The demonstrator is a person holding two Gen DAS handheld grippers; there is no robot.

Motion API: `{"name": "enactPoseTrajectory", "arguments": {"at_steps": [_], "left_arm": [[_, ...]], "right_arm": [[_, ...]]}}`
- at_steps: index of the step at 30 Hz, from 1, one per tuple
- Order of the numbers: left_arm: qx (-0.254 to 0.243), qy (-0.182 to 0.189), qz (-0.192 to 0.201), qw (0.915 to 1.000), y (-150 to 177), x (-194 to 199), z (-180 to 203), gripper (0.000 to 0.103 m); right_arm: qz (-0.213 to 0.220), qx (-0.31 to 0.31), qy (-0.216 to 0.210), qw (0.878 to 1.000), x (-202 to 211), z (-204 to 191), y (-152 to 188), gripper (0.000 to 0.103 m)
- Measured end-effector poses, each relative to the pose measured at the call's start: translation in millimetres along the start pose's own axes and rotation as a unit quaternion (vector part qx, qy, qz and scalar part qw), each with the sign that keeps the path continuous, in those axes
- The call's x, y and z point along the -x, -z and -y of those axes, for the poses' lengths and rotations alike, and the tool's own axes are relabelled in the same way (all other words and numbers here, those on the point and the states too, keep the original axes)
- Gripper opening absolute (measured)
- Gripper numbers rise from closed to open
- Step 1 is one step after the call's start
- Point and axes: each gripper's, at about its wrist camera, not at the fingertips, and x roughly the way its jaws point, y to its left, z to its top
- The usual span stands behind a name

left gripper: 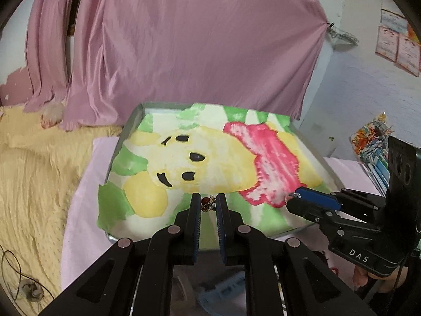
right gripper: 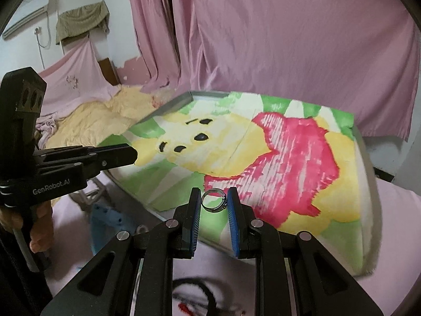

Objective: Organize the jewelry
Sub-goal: 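Carry the earring over the tray with the left tool while the right tool grasps the silver ring, then open both tools to drop the earring and ring into the tray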

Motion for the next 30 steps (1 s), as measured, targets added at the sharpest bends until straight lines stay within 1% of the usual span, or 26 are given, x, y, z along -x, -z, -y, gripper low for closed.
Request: {"name": "enactPoseTrajectory", "arguments": {"at_steps": [4,8,9,13,15,17,19,21,22,23,25,27,28,29,30], "left_arm": [[0.002,0.003,-0.028,0.9996,2,-18,-2,0.011],[0.001,-0.001,-0.052,0.9987,7,-29,-2,0.011],[-0.001,-0.003,-0.051,0.9987,7,-29,-2,0.011],[-0.002,-0.004,-0.047,0.9989,8,-28,-2,0.011],[-0.001,-0.003,-0.045,0.9990,8,-28,-2,0.011],[-0.001,-0.006,-0.039,0.9992,8,-26,-2,0.011],[0.000,-0.011,-0.032,0.9994,8,-23,-3,0.011],[0.001,-0.016,-0.023,0.9996,9,-19,-4,0.011],[0.001,-0.020,-0.020,0.9996,9,-17,-4,0.011],[0.000,-0.027,-0.017,0.9995,10,-15,-3,0.011],[-0.004,-0.036,-0.009,0.9993,14,-8,0,0.011],[-0.005,-0.037,-0.003,0.9993,18,-2,3,0.012],[-0.006,-0.036,0.001,0.9993,20,1,5,0.013],[-0.006,-0.036,0.005,0.9993,21,4,5,0.018],[-0.008,-0.036,0.012,0.9993,24,9,7,0.031]], "right_arm": [[-0.030,-0.009,0.004,0.999,-19,4,3,0.018],[-0.037,-0.020,-0.006,0.999,-23,9,3,0.018],[-0.037,-0.021,-0.005,0.999,-24,9,3,0.018],[-0.040,-0.043,-0.021,0.998,-25,15,5,0.019],[-0.038,-0.049,-0.021,0.998,-24,17,6,0.022],[-0.030,-0.053,-0.015,0.998,-20,19,8,0.036],[-0.014,-0.055,-0.010,0.998,-12,19,9,0.040],[0.005,-0.055,0.002,0.998,-2,19,9,0.040],[0.014,-0.055,0.007,0.998,3,19,10,0.042],[0.027,-0.057,0.012,0.998,9,20,11,0.048],[0.049,-0.066,0.018,0.996,20,21,14,0.057],[0.071,-0.074,0.024,0.994,31,23,18,0.059],[0.085,-0.076,0.029,0.993,38,22,20,0.062],[0.093,-0.076,0.033,0.992,43,22,21,0.067],[0.102,-0.075,0.037,0.991,48,21,23,0.069]]}}
